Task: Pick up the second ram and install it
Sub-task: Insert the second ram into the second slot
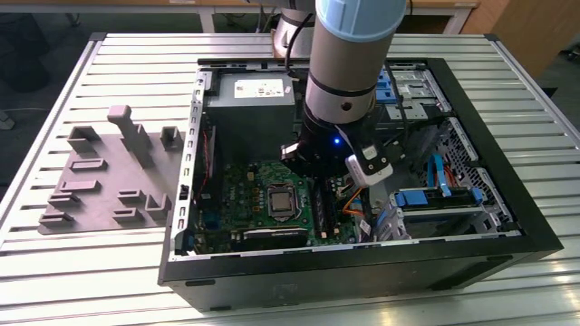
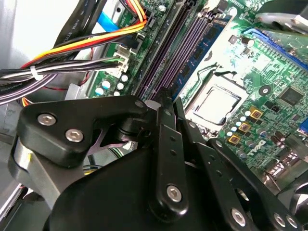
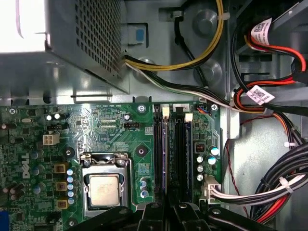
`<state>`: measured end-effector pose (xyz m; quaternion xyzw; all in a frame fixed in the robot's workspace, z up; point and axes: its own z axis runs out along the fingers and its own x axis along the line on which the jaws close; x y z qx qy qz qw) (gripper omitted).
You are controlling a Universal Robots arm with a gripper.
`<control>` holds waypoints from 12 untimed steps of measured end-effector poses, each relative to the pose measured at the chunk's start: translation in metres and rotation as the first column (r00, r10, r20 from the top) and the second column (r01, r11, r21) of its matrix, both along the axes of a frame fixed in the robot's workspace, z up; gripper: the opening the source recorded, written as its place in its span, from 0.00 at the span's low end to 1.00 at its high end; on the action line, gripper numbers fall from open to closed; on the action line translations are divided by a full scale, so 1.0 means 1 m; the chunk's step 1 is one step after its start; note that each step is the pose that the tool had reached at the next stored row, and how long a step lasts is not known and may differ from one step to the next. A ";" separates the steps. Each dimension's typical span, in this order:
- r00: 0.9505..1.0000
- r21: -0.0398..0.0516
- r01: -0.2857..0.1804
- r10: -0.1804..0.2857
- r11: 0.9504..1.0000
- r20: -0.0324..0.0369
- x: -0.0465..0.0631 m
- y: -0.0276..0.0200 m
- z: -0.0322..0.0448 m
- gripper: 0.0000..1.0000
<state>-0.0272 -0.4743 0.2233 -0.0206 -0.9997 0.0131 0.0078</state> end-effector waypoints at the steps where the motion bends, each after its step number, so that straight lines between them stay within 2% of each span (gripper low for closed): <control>1: 1.000 0.000 0.000 0.000 1.000 0.000 0.000 0.0000 -0.0001 0.14; 12: 1.000 0.000 -0.007 0.007 1.000 0.000 0.002 0.0000 -0.0037 0.14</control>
